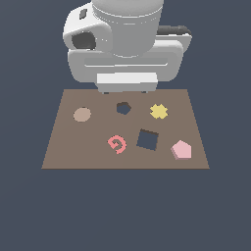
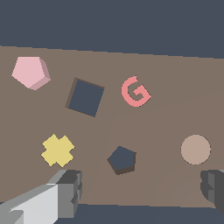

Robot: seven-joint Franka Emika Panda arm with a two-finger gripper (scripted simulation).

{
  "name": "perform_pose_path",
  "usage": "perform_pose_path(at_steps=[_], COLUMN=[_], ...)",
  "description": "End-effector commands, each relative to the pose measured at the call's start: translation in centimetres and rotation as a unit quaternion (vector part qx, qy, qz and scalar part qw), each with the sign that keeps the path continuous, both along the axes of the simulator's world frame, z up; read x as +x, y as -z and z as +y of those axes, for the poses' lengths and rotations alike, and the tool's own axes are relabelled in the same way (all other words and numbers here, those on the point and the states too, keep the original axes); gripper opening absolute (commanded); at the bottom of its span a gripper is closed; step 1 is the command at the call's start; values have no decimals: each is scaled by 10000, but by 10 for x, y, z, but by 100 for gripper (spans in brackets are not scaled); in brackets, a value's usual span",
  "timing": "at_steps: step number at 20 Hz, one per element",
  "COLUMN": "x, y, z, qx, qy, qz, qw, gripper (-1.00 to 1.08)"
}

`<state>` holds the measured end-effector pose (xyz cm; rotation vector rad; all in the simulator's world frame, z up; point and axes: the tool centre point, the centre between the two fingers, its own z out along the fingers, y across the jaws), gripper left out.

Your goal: Insert a designated object into the corresponding slot on a board.

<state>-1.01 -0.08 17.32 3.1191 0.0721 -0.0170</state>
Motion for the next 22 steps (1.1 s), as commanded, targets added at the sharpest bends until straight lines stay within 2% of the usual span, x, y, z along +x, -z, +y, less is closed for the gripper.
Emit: perform_pose_path(at_steps=[1,12,22], x=[0,1,7], y=[0,8,28], z=[0,13,47], qx=[0,4,15], qy=[0,297,1092], qz=[0,-6,-22], qw=[10000,9996,9940], gripper=[100,100,100])
